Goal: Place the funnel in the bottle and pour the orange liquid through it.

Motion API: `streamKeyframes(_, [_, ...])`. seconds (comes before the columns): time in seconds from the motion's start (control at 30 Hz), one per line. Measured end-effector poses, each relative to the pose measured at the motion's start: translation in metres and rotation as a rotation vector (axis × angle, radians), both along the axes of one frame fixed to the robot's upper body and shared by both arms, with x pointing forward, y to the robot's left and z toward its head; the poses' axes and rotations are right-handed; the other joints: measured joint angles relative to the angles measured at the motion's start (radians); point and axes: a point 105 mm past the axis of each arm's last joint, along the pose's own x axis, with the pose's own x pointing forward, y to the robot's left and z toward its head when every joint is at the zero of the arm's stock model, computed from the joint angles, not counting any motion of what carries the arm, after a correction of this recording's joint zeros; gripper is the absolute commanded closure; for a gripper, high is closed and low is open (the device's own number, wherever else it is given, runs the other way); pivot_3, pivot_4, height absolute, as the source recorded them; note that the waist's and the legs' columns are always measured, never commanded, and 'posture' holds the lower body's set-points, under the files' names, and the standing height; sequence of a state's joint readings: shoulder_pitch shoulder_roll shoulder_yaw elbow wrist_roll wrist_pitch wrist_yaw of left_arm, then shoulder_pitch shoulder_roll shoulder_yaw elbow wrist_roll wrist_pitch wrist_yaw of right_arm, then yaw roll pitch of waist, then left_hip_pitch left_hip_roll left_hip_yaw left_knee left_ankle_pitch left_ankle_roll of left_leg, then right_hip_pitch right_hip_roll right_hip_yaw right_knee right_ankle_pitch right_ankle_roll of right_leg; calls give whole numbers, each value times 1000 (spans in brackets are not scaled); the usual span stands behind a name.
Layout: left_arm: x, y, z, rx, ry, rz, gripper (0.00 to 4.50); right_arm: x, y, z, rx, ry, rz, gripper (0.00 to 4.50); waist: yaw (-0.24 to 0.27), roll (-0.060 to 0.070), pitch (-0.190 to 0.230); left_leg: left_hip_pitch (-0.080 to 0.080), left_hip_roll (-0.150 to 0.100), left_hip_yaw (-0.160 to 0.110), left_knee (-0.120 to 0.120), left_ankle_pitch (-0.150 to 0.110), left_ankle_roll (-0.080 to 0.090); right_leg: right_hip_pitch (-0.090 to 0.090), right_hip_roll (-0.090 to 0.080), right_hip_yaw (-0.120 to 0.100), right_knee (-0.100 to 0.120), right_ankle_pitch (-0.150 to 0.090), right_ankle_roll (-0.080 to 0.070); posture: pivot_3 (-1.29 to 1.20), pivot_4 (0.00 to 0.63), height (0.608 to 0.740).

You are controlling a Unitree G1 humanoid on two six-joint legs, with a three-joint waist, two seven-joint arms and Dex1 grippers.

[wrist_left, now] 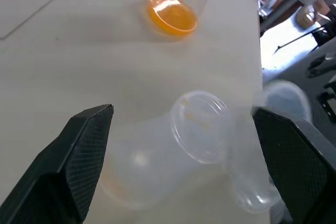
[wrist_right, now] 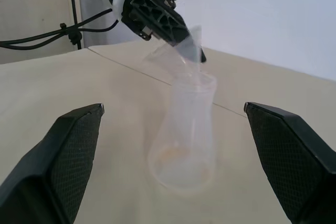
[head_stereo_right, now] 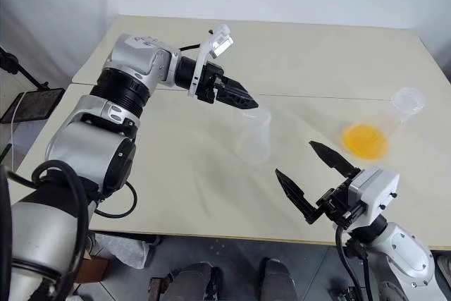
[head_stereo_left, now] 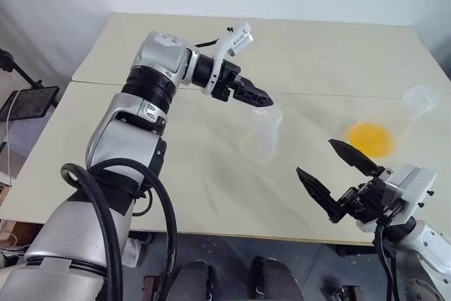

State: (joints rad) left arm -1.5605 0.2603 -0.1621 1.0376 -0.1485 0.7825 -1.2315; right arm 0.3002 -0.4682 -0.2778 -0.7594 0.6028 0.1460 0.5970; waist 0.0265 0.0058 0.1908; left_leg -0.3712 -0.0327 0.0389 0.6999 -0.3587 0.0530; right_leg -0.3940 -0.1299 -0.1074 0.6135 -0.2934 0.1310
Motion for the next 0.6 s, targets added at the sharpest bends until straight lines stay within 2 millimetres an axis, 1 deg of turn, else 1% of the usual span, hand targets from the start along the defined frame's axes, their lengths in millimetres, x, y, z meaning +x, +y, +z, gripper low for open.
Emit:
streamKeyframes(0.1, [1,0,3,-28,-17,1,29,0,0,0,0,0,-3,0,0,0,0,0,0,0,0,0,0,0,0,0,0,0,0,0,150,740])
streamKeyframes(0.23, [3,3,3,-68,-38,-16,29,1,-1,1,8,-2,-12,0,-1,0,0,1,0,0,0,0,0,0,0,0,1,0,0,0,150,740])
streamKeyframes(0.33, [0,15,-5,-130,-97,-94,29,1,-2,0,12,4,-17,0,-3,0,0,1,0,1,0,0,0,-1,0,0,3,0,0,0,150,740])
streamKeyframes(0.4, [-4,24,-10,-203,-162,-155,29,0,-5,-2,21,14,-38,0,-3,0,0,1,0,1,0,0,0,-1,0,0,4,0,0,0,150,740])
streamKeyframes(0.47, [-3,37,-13,-261,-234,-159,29,-1,-10,-3,28,12,-68,0,-3,1,0,1,0,1,1,0,0,-1,0,0,4,0,0,0,150,740])
streamKeyframes(0.57, [1,65,-22,-297,-375,-107,29,-6,-29,-2,34,0,-169,0,-3,1,0,2,0,1,1,0,0,-1,-1,0,5,0,0,0,150,740])
streamKeyframes(0.6, [0,80,-30,-285,-442,-89,29,-10,-38,-3,31,0,-215,0,-3,1,0,2,0,1,1,0,0,-1,-1,0,5,0,0,0,150,740])
